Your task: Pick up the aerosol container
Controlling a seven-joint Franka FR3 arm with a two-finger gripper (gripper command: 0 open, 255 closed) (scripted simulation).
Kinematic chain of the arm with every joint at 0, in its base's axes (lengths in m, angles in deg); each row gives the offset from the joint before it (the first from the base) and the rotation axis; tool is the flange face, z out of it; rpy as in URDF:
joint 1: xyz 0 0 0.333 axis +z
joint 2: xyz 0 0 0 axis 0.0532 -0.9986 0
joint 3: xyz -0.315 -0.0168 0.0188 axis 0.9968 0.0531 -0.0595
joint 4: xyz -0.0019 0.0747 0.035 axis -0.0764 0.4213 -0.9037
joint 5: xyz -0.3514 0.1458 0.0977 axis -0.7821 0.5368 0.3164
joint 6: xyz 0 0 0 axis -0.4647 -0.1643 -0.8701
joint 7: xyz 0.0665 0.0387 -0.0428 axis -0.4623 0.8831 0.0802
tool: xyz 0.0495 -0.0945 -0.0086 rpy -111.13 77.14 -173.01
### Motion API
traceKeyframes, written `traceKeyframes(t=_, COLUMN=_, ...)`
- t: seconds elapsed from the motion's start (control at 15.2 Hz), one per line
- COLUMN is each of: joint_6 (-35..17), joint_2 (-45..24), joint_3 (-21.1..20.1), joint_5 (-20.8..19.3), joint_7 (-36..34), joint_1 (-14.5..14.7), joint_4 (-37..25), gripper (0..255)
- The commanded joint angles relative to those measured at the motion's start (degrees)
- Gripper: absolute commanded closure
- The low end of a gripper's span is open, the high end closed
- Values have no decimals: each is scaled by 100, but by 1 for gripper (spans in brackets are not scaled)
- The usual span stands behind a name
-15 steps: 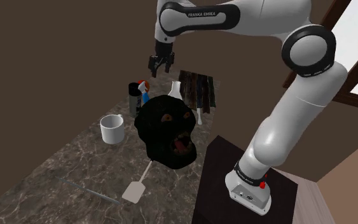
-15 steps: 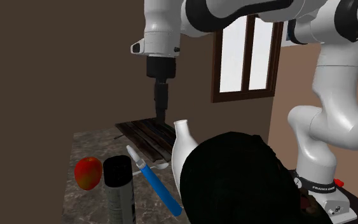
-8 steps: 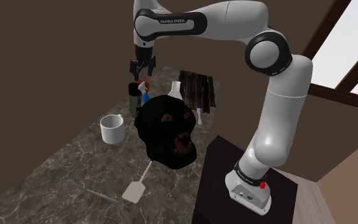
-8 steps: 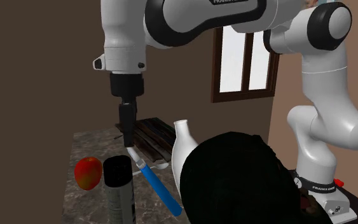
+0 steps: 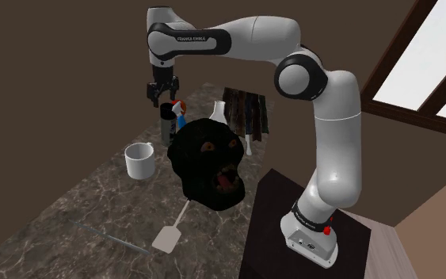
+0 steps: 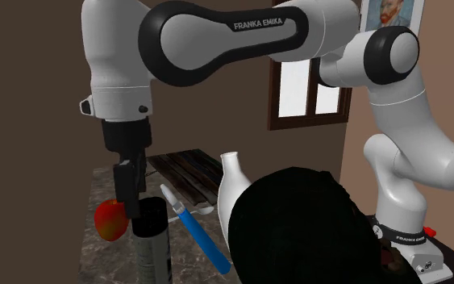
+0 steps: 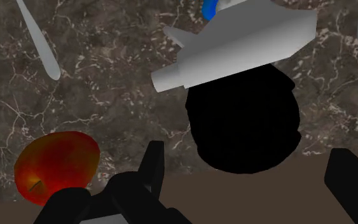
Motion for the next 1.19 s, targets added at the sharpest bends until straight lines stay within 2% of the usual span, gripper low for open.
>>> traceKeyframes(t=0.0, joint_6=-142, joint_2=-11, joint_3=2, joint_5=-2, joint_7=3, joint_1=-6, joint_4=131, gripper=0)
traceKeyframes(t=0.2, joint_6=-406, joint_2=-31, joint_3=4, joint_5=-6, joint_7=-8, joint_1=-11, joint_4=374, gripper=0)
traceKeyframes(t=0.33, joint_6=-406, joint_2=-31, joint_3=4, joint_5=-6, joint_7=-8, joint_1=-11, joint_4=374, gripper=0)
traceKeyframes(t=0.4, joint_6=-409, joint_2=-25, joint_3=3, joint_5=-6, joint_7=-9, joint_1=-10, joint_4=384, gripper=255)
traceKeyframes(t=0.99, joint_6=-406, joint_2=-31, joint_3=3, joint_5=-6, joint_7=-8, joint_1=-11, joint_4=374, gripper=255)
traceKeyframes(t=1.12, joint_6=-261, joint_2=-16, joint_3=2, joint_5=-4, joint_7=-2, joint_1=-9, joint_4=244, gripper=255)
